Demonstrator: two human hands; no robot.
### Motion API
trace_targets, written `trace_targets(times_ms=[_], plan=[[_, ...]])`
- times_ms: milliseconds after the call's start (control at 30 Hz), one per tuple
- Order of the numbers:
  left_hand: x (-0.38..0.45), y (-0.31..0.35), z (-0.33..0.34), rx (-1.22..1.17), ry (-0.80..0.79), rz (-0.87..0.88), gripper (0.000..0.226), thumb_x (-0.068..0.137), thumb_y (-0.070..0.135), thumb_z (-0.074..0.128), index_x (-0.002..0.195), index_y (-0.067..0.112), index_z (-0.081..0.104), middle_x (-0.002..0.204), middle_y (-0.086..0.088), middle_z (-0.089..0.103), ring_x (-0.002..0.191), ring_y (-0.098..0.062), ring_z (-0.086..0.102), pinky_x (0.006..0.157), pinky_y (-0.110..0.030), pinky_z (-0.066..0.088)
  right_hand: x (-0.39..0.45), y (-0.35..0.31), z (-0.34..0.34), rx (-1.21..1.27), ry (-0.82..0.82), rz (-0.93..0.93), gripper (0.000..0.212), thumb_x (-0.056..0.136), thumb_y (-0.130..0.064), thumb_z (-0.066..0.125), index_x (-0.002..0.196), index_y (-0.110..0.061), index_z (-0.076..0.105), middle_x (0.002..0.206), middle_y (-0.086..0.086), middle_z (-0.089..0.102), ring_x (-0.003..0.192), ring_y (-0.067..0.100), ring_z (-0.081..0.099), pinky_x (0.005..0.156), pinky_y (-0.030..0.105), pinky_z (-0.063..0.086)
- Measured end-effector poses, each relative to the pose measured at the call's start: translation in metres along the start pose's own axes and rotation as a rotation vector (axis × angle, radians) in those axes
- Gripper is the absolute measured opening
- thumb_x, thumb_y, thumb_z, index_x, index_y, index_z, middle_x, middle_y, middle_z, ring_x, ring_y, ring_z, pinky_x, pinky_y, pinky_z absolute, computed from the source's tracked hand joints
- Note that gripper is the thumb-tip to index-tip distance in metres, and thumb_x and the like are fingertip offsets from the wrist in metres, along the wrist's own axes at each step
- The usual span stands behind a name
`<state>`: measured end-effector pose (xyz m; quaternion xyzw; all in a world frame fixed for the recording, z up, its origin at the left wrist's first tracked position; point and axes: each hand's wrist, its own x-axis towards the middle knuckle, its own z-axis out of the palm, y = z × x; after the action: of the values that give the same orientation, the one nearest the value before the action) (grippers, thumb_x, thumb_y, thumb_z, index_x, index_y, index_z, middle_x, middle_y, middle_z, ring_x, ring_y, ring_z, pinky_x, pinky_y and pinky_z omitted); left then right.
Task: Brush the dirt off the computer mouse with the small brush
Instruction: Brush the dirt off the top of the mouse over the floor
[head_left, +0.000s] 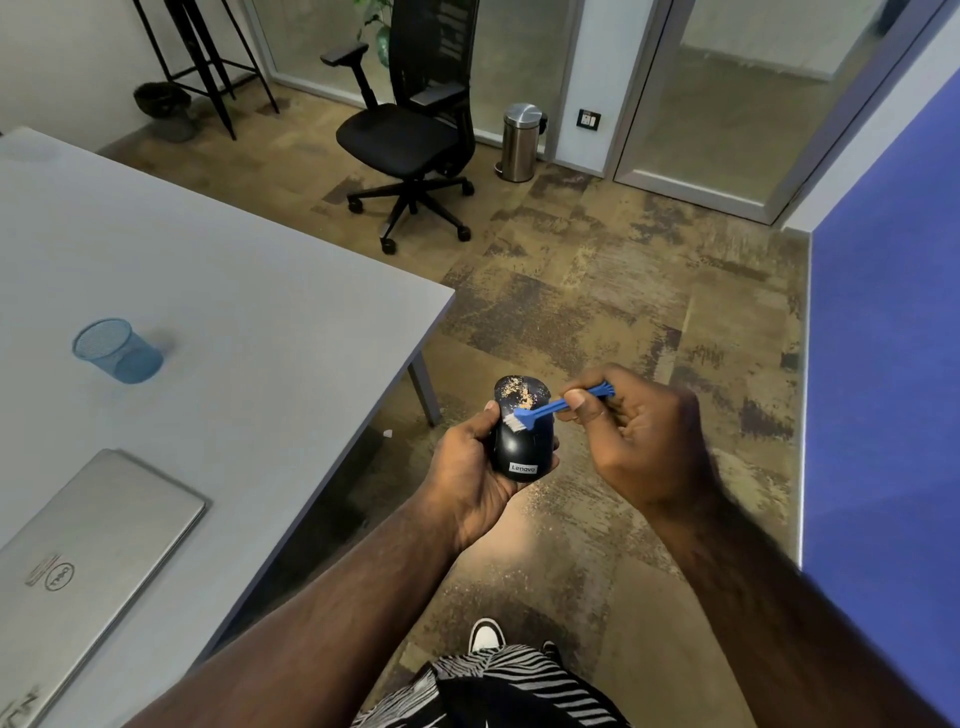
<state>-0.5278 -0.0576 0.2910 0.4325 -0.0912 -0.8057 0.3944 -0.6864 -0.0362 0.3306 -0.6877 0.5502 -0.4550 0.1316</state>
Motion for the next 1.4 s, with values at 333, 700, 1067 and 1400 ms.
trace_targets(times_ms=[333,700,1067,1400], plan=[[-0.005,0.001,0.002,-0.025,-0.006,-0.029,0.047,0.102,0.031,0.033,0.125,-0.004,0.054,0.117,-0.028,0.061,0.089,-0.036,0.063,0.081,-0.046,0.052,0.012,0.008,-0.003,-0.128,0.130,0.093,0.009,0.091,-0.011,0.065,0.094,-0.013,0.073,0.073,0.000,0.074,0.058,0.012,0.068,0.053,0.016,0.052],[-0.005,0.001,0.002,-0.040,-0.016,-0.036,0.047,0.102,0.031,0.033,0.124,-0.004,0.054,0.121,-0.029,0.059,0.089,-0.037,0.063,0.081,-0.046,0.051,0.015,0.009,-0.009,-0.101,0.117,0.119,0.011,0.092,-0.018,0.062,0.093,-0.016,0.073,0.070,-0.009,0.070,0.059,0.016,0.070,0.049,0.035,0.054],[-0.002,0.003,-0.002,-0.038,-0.027,-0.030,0.047,0.102,0.032,0.032,0.121,-0.004,0.056,0.119,-0.028,0.062,0.091,-0.037,0.063,0.086,-0.047,0.050,0.012,0.007,-0.009,-0.063,0.043,0.077,0.011,0.092,-0.014,0.063,0.095,-0.012,0.073,0.076,-0.005,0.073,0.069,0.012,0.073,0.058,0.035,0.058],[-0.001,0.004,-0.003,-0.037,-0.037,-0.034,0.045,0.102,0.032,0.033,0.119,-0.003,0.057,0.116,-0.027,0.064,0.090,-0.037,0.065,0.084,-0.047,0.051,0.016,0.014,-0.005,-0.069,-0.004,0.080,0.012,0.093,-0.012,0.064,0.100,-0.014,0.074,0.080,-0.002,0.076,0.072,0.014,0.074,0.060,0.039,0.060]])
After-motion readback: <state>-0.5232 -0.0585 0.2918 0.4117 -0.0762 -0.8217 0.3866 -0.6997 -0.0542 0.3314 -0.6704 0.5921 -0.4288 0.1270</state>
